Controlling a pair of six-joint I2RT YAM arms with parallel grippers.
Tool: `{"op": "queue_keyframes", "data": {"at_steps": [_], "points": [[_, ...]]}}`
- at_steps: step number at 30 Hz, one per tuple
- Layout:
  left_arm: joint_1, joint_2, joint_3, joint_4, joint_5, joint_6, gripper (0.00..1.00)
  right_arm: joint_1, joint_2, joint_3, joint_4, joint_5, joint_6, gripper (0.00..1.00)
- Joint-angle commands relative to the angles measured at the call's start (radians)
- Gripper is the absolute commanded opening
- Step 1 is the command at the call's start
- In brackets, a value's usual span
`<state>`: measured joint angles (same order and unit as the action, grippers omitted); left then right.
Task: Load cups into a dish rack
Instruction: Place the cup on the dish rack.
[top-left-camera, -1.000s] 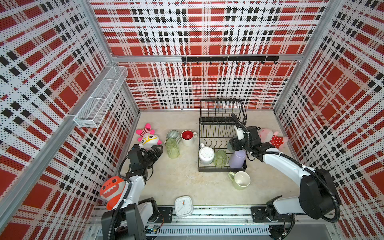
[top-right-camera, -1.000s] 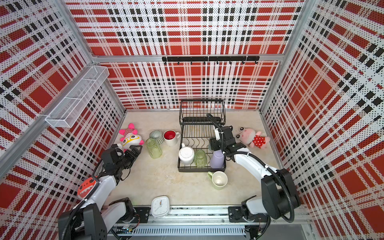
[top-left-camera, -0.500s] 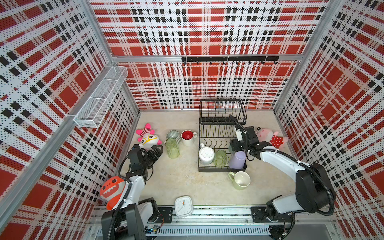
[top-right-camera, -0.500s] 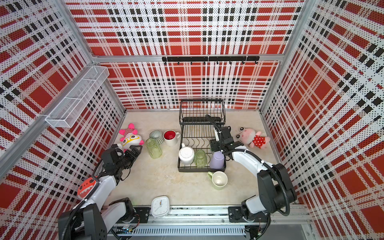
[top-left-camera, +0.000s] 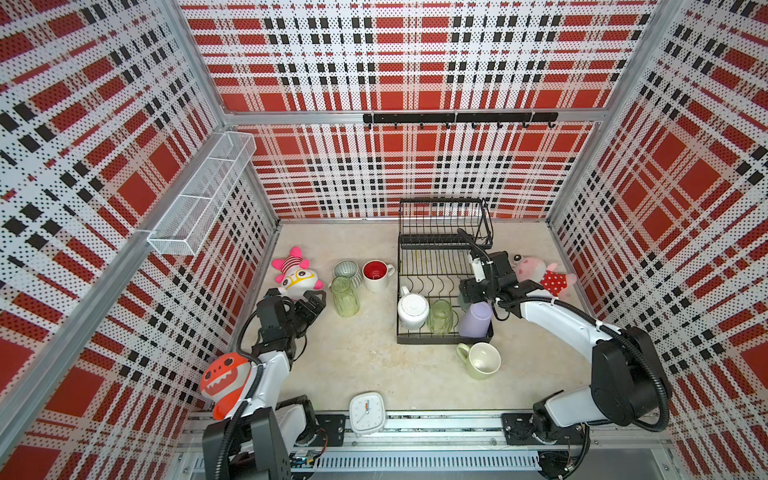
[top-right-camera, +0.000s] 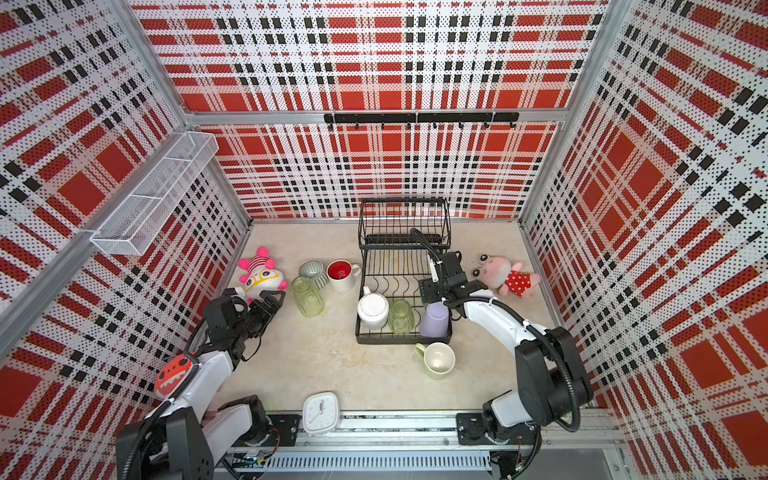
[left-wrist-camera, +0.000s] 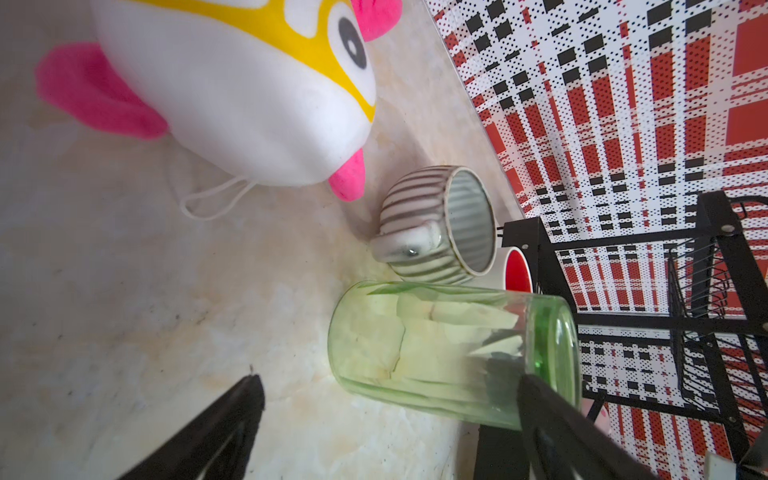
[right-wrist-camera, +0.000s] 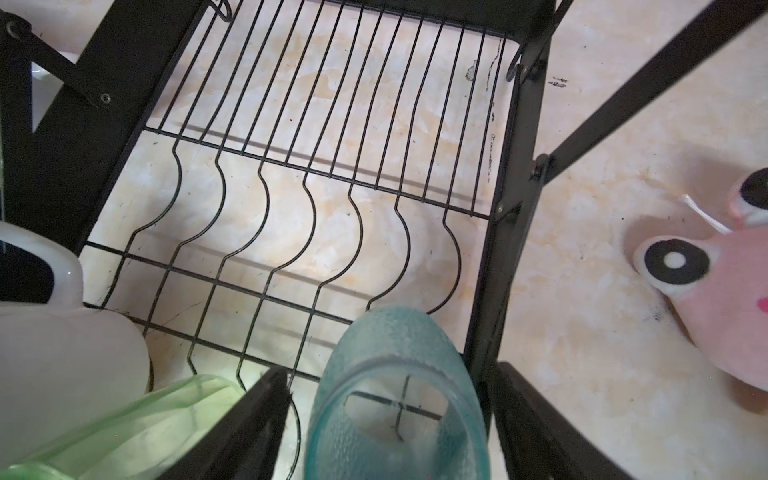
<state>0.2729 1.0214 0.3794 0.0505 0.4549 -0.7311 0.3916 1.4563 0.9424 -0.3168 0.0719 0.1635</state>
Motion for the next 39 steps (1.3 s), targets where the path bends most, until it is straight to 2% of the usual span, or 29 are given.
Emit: {"op": "queue_keyframes", "data": {"at_steps": [1,8,19,24,27,30,37,39], "points": [[-0.008,0.000,0.016,-0.031,-0.010,0.028,0.98,-0.005,-0.058,0.051,0.006,0.019,0.012,0.82],[-0.008,-0.016,0.049,-0.078,-0.017,0.061,0.98,-0.005,-0.120,0.093,-0.071,0.019,0.025,0.86],[-0.008,-0.058,0.093,-0.144,-0.023,0.067,0.98,-0.003,-0.223,0.153,-0.203,-0.130,0.035,0.85],[-0.051,-0.104,0.172,-0.211,-0.053,0.084,0.98,0.058,-0.258,0.175,-0.245,-0.157,0.061,0.85],[-0.153,-0.113,0.263,-0.288,-0.174,0.114,0.98,0.133,-0.274,0.186,-0.267,-0.102,0.075,0.85],[-0.300,-0.084,0.366,-0.354,-0.349,0.139,0.98,0.174,-0.317,0.174,-0.266,-0.087,0.105,0.85],[-0.566,0.129,0.574,-0.485,-0.674,0.176,0.98,0.178,-0.453,0.118,-0.267,-0.073,0.143,0.87],[-0.610,0.188,0.621,-0.539,-0.775,0.182,0.98,0.178,-0.476,0.112,-0.286,-0.053,0.135,0.88]]}}
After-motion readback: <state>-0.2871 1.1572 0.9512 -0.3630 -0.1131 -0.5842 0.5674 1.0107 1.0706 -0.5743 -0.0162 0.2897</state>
